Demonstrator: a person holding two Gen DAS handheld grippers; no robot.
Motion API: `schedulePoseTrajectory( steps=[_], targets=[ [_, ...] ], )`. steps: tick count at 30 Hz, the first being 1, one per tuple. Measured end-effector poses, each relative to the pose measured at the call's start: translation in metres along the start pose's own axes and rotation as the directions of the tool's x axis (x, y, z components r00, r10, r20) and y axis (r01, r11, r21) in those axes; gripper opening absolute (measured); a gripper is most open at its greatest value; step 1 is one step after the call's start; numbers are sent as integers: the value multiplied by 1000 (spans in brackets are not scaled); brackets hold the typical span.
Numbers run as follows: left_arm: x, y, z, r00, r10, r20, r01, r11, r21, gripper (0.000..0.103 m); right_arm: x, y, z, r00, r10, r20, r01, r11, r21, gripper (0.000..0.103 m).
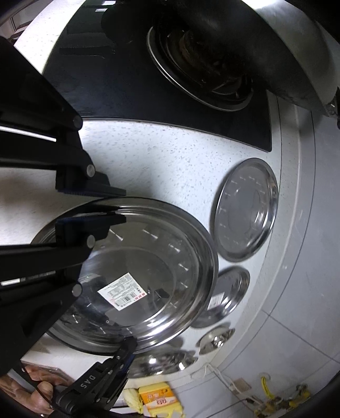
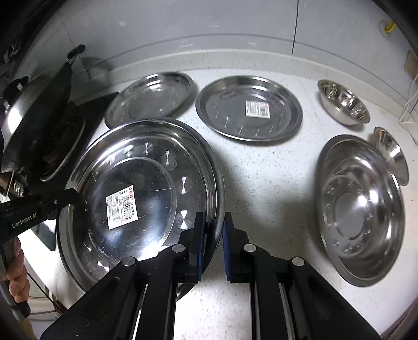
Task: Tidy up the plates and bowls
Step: 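Lift and carry the large plate with both grippers across the counter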
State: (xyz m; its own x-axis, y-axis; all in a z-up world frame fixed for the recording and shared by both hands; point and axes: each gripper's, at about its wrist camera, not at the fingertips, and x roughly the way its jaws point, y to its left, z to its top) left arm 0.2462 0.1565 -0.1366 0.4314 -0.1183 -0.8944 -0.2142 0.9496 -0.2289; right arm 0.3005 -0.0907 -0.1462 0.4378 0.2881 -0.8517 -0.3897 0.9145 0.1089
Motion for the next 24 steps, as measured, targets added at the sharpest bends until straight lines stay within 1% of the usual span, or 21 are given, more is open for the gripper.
schedulePoseTrajectory(
  steps=[3, 10, 17, 24],
  targets=[
    [-8, -3, -9, 1000, -18, -9, 18, 1000, 10, 11, -13, -2, -6, 1000, -3, 15, 3, 1000, -2, 12],
    [-25, -2, -29, 999, -39, -25, 40, 998, 40, 11, -28, 0, -23, 1000, -15, 15, 15, 1000, 4, 12],
    [-44, 16, -49, 998, -50, -44, 52, 997, 56, 11, -42, 18, -47, 1000, -2, 15, 2, 1000, -7, 12],
    [-51, 31, -63, 996, -50, -69, 54, 997, 56, 11, -49, 38, -63, 1000, 1, -3, -1, 1000, -19, 12]
  ],
)
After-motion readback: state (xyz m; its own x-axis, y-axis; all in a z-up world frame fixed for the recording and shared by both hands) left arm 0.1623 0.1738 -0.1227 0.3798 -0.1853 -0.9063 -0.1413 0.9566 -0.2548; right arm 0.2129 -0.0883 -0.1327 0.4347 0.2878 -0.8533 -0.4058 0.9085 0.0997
